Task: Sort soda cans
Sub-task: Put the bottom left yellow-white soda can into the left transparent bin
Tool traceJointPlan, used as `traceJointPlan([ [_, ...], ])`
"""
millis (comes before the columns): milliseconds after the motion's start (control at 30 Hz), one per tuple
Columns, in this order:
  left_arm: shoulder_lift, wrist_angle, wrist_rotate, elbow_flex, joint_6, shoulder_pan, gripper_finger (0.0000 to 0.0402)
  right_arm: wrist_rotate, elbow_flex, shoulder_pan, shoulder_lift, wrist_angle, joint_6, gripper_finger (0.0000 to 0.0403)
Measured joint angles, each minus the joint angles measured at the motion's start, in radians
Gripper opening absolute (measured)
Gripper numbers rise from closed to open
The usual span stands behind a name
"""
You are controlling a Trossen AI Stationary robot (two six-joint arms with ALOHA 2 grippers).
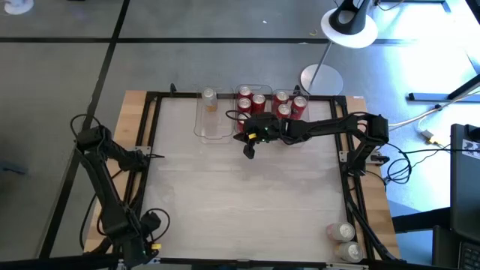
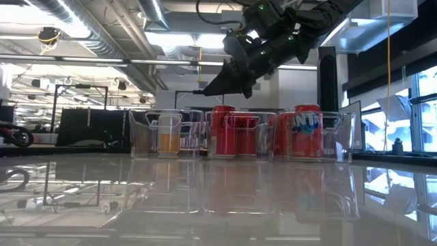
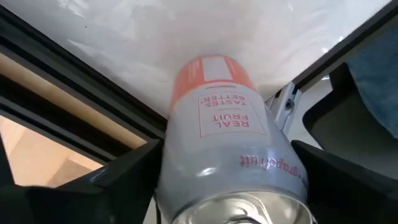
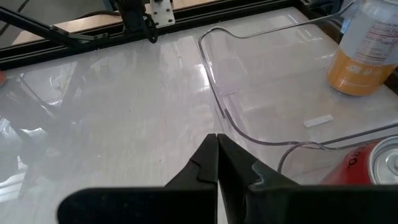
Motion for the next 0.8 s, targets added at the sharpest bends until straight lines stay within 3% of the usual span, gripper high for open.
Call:
traceJointPlan([
  [167,0.000,-0.008,0.010,0.000,0.015,0.007,0.0292,0.000,0.000,0.000,0.000,-0.006,0.000,0.0003],
  [333,-0.016,-0.056,-0.011,-0.001,0.103,0.051,0.0291,0.000,0.000,0.000,0.000,-0.006,0.036,0.0003],
  [500,-0.100,-0.224,-0.047,-0.001,0.284,0.170,0.0291,-0.010,0.000,0.000,0.000,0.014,0.105,0.0003],
  [633,-0.200,-0.379,-0.152,0.014,0.478,0.294,0.0291,-0.077,0.000,0.000,0.000,0.053,0.079,0.0003],
  [800,-0.337,-0.448,-0.382,0.035,0.689,0.472,0.0291,-0.079,0.000,0.001,0.000,0.114,0.050,0.0003],
])
